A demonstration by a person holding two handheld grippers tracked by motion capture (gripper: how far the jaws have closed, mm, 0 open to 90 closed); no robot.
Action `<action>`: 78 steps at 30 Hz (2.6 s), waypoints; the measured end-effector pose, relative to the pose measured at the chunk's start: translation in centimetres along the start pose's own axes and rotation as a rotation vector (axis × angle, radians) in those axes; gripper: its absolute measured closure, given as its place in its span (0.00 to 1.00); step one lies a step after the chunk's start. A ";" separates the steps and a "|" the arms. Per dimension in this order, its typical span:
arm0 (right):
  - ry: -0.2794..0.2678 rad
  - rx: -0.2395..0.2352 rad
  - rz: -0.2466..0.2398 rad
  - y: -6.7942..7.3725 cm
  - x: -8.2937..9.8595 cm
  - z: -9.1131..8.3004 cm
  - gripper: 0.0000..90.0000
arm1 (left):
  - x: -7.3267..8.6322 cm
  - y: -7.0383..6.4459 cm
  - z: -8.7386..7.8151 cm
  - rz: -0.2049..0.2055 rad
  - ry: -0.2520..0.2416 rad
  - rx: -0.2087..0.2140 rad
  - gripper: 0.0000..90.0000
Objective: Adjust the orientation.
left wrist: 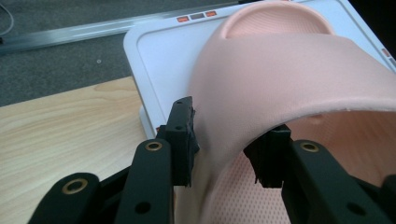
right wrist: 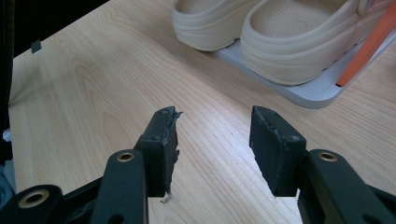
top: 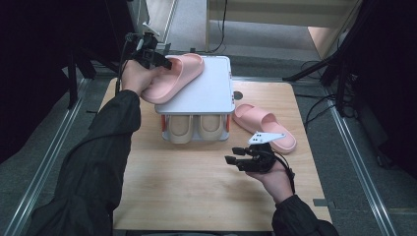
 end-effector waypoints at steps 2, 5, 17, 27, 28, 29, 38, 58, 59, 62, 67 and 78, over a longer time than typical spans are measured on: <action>0.000 0.001 -0.001 0.0 0.0 0.0 0.58 | 0.0 -0.2 0.0 0.005 0.004 0.011 0.70; 0.002 0.000 -0.002 0.1 0.0 0.0 0.58 | 0.1 -0.5 0.0 0.010 0.008 0.021 0.69; 0.010 -0.006 -0.010 0.2 -0.3 0.4 0.58 | 0.6 -1.4 -0.3 0.002 0.026 0.064 0.66; 0.013 -0.014 -0.017 0.3 -0.6 0.7 0.58 | 1.2 -1.9 -0.7 -0.021 0.015 0.101 0.62; 0.015 -0.016 -0.018 0.3 -0.7 0.7 0.58 | 1.3 -1.8 -0.7 -0.024 0.012 0.100 0.62; 0.015 -0.015 -0.019 0.3 -0.7 0.8 0.58 | 1.3 -1.8 -0.6 -0.028 0.010 0.102 0.63; 0.019 -0.023 -0.026 0.3 -1.0 1.1 0.58 | 0.6 -0.5 -0.4 -0.060 -0.016 0.030 0.68; 0.019 -0.022 -0.026 0.2 -1.0 1.0 0.58 | 0.5 0.4 -1.0 -0.077 -0.026 0.012 0.67; 0.020 -0.022 -0.027 0.2 -1.0 1.0 0.58 | 0.5 0.3 -1.0 -0.078 -0.030 0.015 0.67; 0.020 -0.020 -0.027 0.2 -1.0 1.1 0.58 | 0.6 0.1 -1.1 -0.063 -0.022 0.015 0.68; 0.020 -0.021 -0.025 0.2 -1.0 1.1 0.58 | 0.6 -0.3 -1.0 -0.044 -0.014 0.025 0.70; 0.011 -0.018 -0.021 0.1 -1.0 0.9 0.58 | 0.7 -0.9 -1.7 0.001 -0.026 0.021 0.64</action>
Point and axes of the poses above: each handheld gripper's, and its own axes: z roughly forward along the jaws, x roughly out of its underside, y roughly to its left, the point moved 3 cm from there along z, roughly forward along the jaws, and after that the axes turned 12 degrees about z, right-handed, at the moved point
